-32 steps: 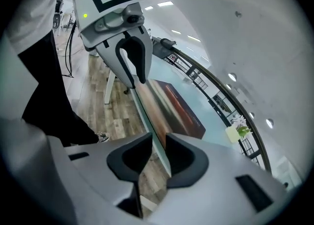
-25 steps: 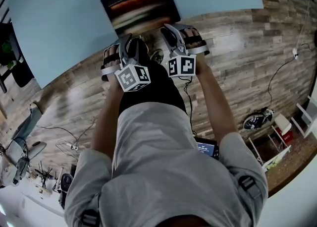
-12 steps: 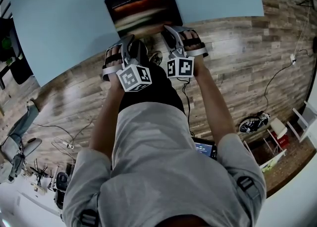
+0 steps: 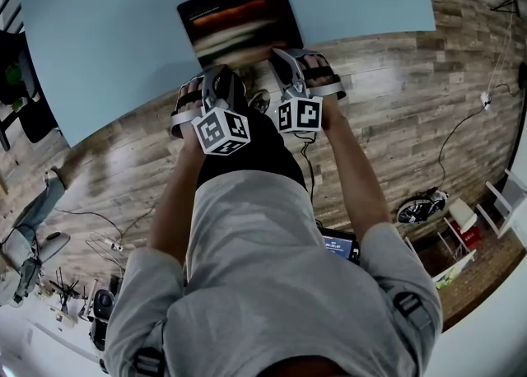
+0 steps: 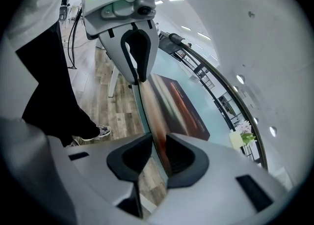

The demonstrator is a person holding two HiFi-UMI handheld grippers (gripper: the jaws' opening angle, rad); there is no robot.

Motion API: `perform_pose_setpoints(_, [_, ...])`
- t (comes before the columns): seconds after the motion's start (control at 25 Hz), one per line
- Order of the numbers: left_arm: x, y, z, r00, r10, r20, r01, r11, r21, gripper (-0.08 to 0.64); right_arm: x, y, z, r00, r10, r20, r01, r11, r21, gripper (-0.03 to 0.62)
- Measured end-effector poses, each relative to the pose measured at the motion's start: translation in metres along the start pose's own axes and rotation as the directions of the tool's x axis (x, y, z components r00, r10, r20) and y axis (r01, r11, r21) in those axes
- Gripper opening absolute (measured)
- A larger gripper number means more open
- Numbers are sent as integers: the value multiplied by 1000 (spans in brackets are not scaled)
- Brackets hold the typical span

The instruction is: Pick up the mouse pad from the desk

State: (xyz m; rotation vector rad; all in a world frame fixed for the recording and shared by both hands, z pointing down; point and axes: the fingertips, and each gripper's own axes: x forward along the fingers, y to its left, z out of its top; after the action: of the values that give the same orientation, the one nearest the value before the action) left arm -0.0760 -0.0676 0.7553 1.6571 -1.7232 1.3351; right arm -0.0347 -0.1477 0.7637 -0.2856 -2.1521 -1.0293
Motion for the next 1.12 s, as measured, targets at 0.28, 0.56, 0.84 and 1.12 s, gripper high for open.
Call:
perform_pose_setpoints(0.28, [0, 0, 1, 998, -63, 13, 64, 994, -87, 48, 2, 1, 0, 996, 84, 19, -85, 994, 64, 83])
perform_pose_setpoints(0.56, [-1, 1, 0, 990, -142, 16, 142, 973, -180, 48, 2, 4, 0, 989, 146, 4, -146, 986, 78, 75])
perform_pose_setpoints(0.84, [0, 2, -1, 972, -235, 17, 231, 938, -260, 44, 1, 3, 1, 973, 228, 29, -230, 957, 177, 48])
perform_pose_setpoints(1.12, [-5, 7, 3, 955, -292, 43, 290, 898, -332, 35, -4, -8, 7, 963, 269, 30, -267, 924, 275, 28])
